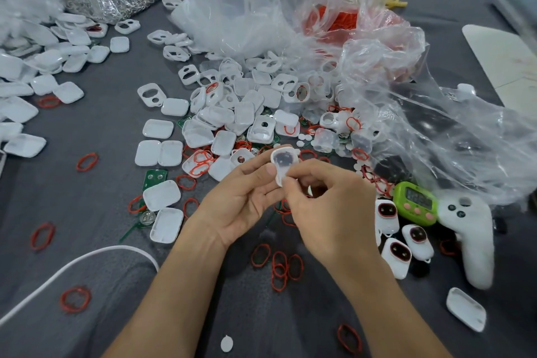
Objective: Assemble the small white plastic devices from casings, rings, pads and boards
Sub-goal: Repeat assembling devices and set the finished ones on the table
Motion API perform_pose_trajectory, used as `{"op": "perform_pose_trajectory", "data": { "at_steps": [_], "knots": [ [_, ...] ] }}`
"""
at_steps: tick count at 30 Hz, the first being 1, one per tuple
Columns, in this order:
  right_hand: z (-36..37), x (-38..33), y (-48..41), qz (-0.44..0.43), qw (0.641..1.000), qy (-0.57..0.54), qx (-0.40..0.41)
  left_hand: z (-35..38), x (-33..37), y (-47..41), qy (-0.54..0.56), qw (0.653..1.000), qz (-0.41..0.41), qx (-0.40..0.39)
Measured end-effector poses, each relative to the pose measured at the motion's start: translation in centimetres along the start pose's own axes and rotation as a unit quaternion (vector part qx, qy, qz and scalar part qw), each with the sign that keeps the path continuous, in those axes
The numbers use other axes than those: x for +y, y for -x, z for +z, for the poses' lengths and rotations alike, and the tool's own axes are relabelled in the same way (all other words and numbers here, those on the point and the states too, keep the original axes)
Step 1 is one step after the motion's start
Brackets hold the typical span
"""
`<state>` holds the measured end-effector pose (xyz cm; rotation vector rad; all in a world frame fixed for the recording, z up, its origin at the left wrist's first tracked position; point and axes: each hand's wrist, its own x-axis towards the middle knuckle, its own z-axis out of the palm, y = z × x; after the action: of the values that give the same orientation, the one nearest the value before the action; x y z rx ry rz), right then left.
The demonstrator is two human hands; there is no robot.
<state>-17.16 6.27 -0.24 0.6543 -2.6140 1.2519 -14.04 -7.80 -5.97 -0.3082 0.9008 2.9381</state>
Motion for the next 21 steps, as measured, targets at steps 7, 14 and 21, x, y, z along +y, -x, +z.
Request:
{"op": "perform_pose_trajectory", "data": {
  "at_steps": [7,14,21],
  "knots": [
    [-0.9,0.5,-0.2,-0.140,0.981,0.038,0.129,0.1,-0.1,0.0,-0.010,1.000,-0.002,0.024],
    [0.1,1.5,-0.1,-0.174,0.975,0.111,0.076,0.1,0.0,0.0,-0.005,1.000,-0.005,-0.008],
    [-0.2,1.3,-0.3,-0.102,0.993,0.053,-0.024,0.1,0.1,0.0,0.007,1.000,-0.009,-0.019]
  ]
}}
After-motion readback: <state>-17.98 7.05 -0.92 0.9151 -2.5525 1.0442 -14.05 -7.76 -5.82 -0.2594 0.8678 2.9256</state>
